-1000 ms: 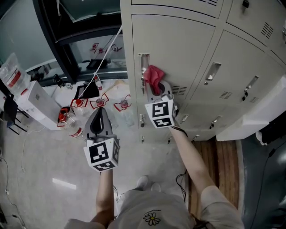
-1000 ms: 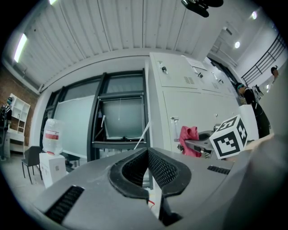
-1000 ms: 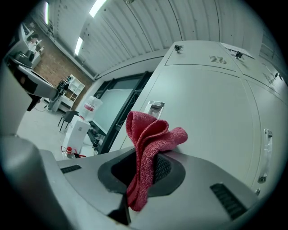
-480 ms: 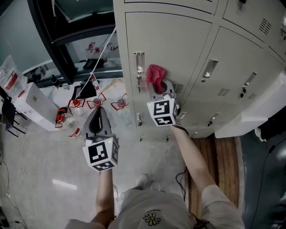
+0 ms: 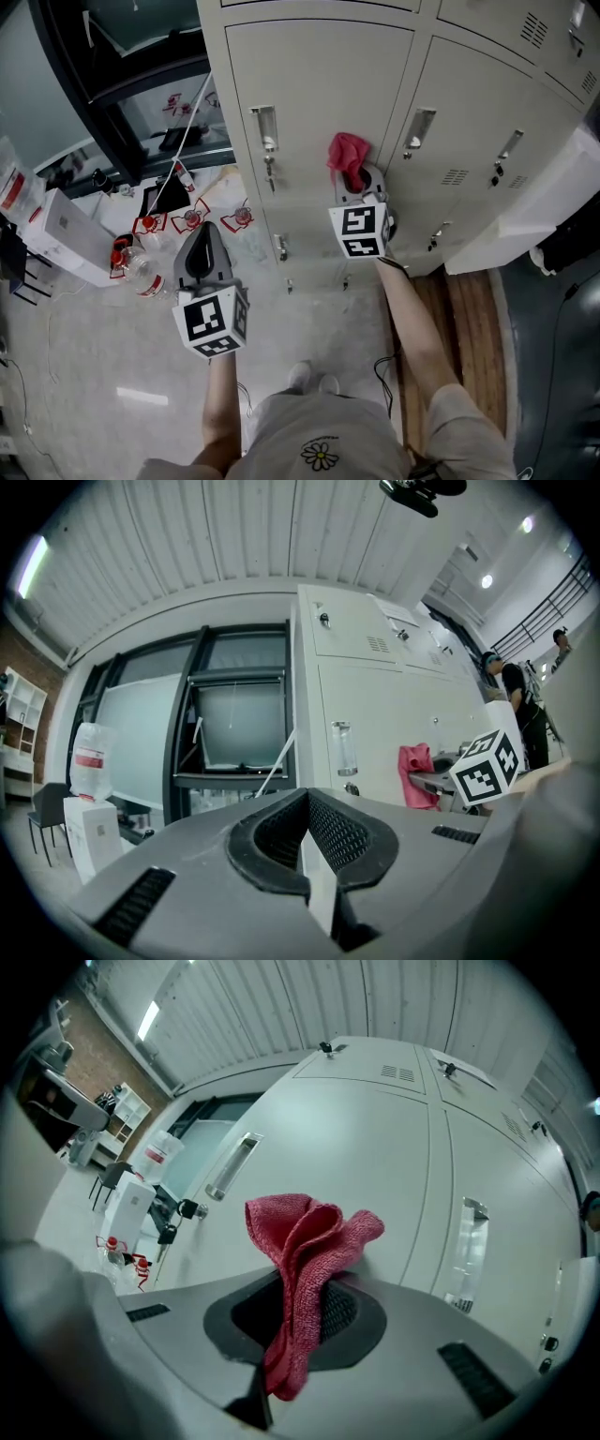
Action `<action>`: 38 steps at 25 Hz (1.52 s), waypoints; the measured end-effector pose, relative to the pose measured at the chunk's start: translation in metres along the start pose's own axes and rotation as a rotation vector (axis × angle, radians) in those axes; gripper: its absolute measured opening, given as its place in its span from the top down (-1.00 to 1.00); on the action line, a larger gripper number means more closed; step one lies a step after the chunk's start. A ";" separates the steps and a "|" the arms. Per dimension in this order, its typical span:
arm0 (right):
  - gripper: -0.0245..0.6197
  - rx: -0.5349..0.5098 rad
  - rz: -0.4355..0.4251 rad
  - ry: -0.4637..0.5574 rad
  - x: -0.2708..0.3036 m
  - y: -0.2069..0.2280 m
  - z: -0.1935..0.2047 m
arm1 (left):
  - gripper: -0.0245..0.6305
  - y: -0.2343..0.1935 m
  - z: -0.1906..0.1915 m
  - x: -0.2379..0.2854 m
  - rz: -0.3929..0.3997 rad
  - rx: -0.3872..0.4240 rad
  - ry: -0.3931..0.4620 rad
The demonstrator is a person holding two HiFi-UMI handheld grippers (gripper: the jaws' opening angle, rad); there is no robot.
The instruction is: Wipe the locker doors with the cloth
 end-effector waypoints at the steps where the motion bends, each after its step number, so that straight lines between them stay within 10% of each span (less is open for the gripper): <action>1: 0.84 -0.001 0.012 -0.011 -0.004 0.005 0.004 | 0.87 0.002 0.000 0.000 0.006 0.003 0.001; 20: 0.84 0.051 0.128 -0.052 -0.036 0.052 0.038 | 0.87 0.017 0.003 0.001 0.034 0.010 -0.008; 38: 0.84 0.028 -0.137 0.189 -0.004 -0.145 -0.044 | 0.87 -0.012 0.043 -0.005 -0.021 -0.007 -0.103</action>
Point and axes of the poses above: the fingertips, and each gripper's own axes: x forward along the fingers, y to its right, z out of its underside, the point moved 5 cm from there along -x, backward along the fingers, and after that the axes turned 12 degrees about -z, right-handed, at the moved point
